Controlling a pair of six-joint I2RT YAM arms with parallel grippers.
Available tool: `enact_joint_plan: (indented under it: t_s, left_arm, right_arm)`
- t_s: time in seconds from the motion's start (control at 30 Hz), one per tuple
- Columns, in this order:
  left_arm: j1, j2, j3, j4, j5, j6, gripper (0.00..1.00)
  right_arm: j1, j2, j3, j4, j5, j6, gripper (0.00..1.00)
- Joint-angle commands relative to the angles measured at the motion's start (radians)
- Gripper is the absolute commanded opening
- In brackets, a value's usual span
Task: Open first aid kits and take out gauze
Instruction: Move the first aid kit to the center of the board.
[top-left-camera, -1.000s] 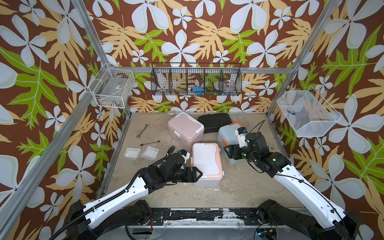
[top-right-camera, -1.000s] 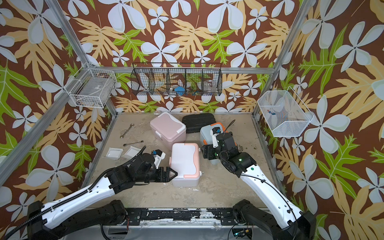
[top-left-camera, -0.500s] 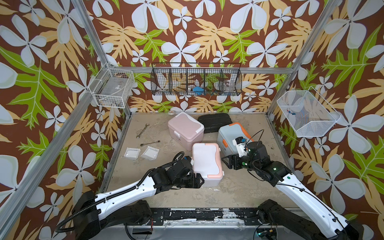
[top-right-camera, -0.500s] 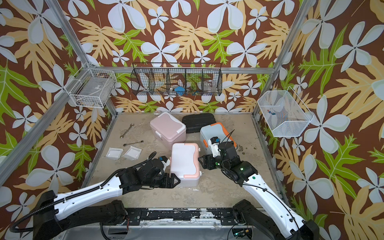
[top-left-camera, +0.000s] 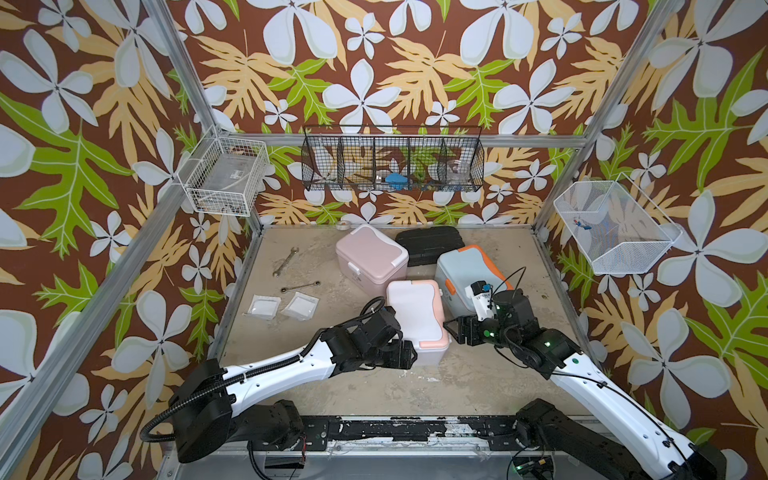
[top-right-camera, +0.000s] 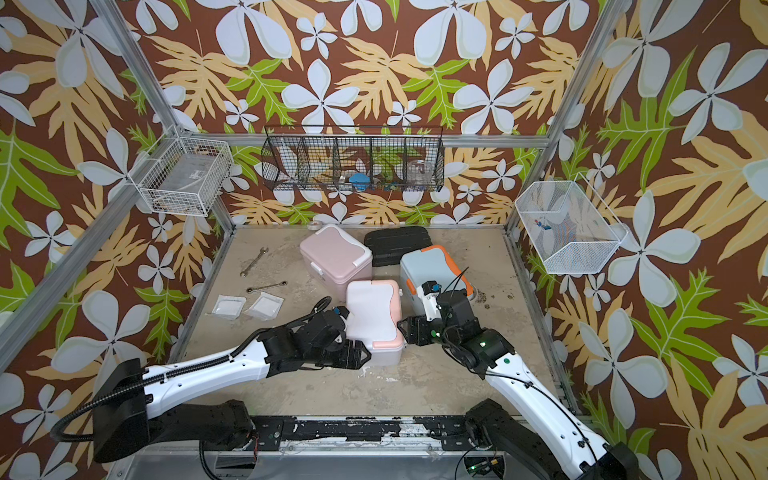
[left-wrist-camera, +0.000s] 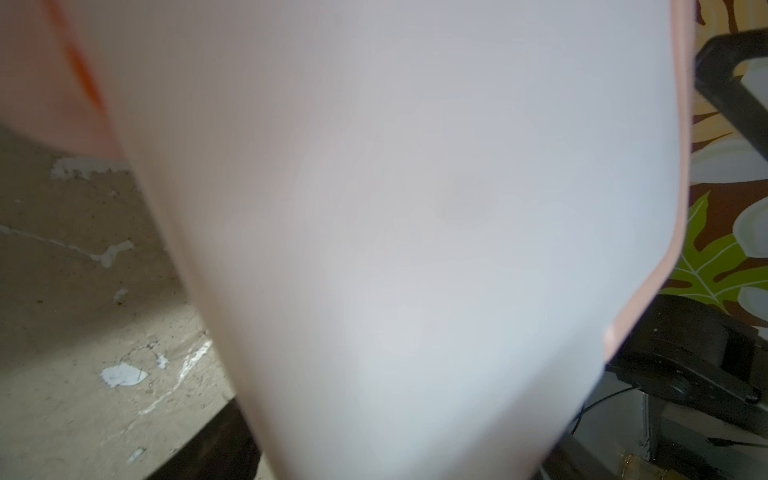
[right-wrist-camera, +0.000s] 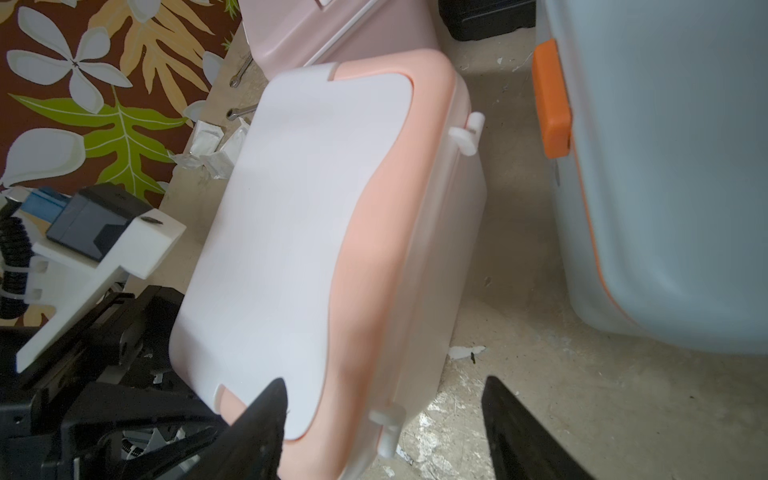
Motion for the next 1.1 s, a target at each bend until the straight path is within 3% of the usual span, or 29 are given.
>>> enact_joint_plan:
  t_s: [0.0, 0.7, 1.07]
  left_arm:
    - [0.002, 0.042, 0.043, 0.050, -0.060, 0.034, 0.82]
    - [0.149, 0.354, 0.318, 0.075, -0.058, 0.161, 0.80]
    - [0.260, 0.507, 0.523, 0.001, -0.094, 0.251, 0.80]
  right_arm:
    - [0.001, -0.006, 0.009, 0.004, 0.040, 0.013, 0.73]
    - [-0.001, -0.094, 0.032, -0.066, 0.173, 0.046, 0.75]
    - [-0.047, 0.061, 0.209, -0.078, 0.268, 0.010, 0.81]
